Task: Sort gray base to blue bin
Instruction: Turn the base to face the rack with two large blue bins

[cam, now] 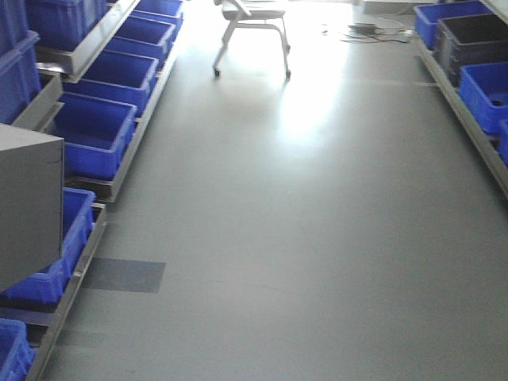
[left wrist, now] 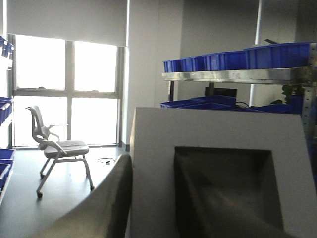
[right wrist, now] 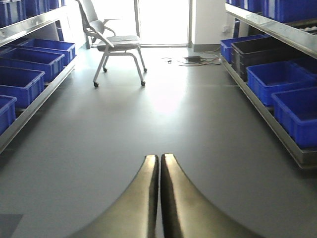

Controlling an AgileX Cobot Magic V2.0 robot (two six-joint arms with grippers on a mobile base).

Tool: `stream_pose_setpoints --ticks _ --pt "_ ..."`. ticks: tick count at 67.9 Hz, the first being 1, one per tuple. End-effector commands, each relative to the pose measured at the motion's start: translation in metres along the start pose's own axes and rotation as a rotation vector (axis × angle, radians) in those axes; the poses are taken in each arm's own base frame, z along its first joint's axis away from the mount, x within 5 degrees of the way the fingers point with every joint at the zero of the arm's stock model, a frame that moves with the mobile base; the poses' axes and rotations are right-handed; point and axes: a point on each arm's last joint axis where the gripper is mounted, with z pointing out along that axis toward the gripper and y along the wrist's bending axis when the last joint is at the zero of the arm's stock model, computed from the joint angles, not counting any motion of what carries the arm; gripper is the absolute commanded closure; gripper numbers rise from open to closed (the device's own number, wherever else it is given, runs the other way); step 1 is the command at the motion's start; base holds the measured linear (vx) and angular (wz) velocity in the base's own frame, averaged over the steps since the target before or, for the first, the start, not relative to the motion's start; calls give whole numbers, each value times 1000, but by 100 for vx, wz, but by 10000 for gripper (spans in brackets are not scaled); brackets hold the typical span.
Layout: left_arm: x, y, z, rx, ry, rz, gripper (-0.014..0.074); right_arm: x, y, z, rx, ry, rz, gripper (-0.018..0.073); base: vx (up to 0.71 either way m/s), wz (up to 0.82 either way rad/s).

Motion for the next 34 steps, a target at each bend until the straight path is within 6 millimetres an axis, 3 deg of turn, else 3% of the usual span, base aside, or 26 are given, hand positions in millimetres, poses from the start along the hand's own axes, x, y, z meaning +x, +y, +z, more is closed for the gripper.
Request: stream_pose_setpoints --ticks 1,15,34 --pt "-18 0 0 -6 -123 -20 593 -5 0 1 6 -54 -19 564 34 40" --pt "-18 0 0 -6 -123 -20 593 -5 0 1 6 -54 -19 564 33 54" --pt "-18 0 0 -6 -123 -20 593 -5 0 1 6 -54 -19 564 27 75"
